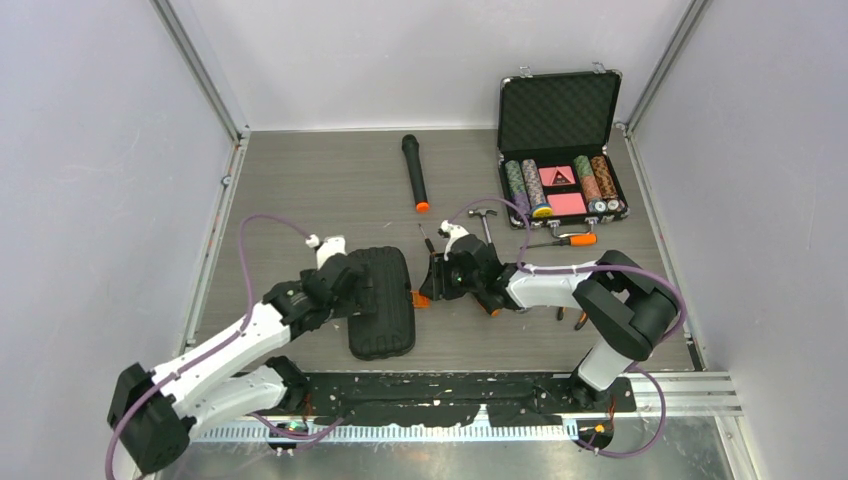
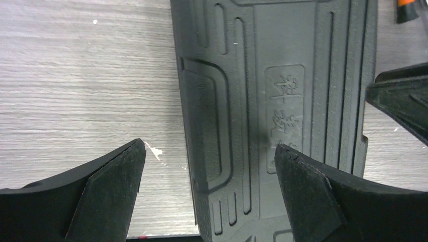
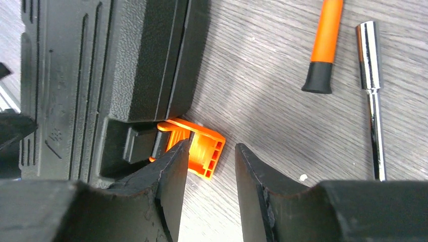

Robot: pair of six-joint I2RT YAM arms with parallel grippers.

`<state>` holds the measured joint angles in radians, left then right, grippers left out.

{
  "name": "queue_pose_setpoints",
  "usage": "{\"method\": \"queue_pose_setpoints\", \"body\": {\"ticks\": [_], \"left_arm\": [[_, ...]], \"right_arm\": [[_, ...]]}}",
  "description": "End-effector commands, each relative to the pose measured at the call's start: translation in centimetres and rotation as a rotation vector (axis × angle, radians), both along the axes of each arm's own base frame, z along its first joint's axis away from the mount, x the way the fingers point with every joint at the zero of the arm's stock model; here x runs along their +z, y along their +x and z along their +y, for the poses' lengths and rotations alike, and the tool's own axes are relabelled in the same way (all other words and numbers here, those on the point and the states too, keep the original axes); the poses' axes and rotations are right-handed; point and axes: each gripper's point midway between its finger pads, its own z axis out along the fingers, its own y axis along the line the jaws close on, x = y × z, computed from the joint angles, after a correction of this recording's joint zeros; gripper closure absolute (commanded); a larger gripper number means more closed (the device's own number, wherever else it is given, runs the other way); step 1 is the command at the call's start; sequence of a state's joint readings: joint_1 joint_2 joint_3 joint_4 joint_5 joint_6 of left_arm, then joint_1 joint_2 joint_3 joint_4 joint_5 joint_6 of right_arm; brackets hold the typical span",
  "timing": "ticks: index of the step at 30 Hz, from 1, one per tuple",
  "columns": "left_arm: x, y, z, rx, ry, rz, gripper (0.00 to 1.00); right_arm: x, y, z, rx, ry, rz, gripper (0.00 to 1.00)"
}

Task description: Pack the tool kit

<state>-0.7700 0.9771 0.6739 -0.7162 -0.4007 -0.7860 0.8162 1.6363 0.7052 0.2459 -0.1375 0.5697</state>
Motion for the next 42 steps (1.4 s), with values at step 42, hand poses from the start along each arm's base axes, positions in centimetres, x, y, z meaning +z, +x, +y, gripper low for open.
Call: {"method": "queue_pose_setpoints", "body": {"ticks": [42], "left_arm": [[-1.2, 2.7, -4.0, 0.045, -0.822, -0.051, 0.33]], "right_arm": [[10.3, -1.5, 3.5, 0.104, 0.488, 0.022, 0.23]]}}
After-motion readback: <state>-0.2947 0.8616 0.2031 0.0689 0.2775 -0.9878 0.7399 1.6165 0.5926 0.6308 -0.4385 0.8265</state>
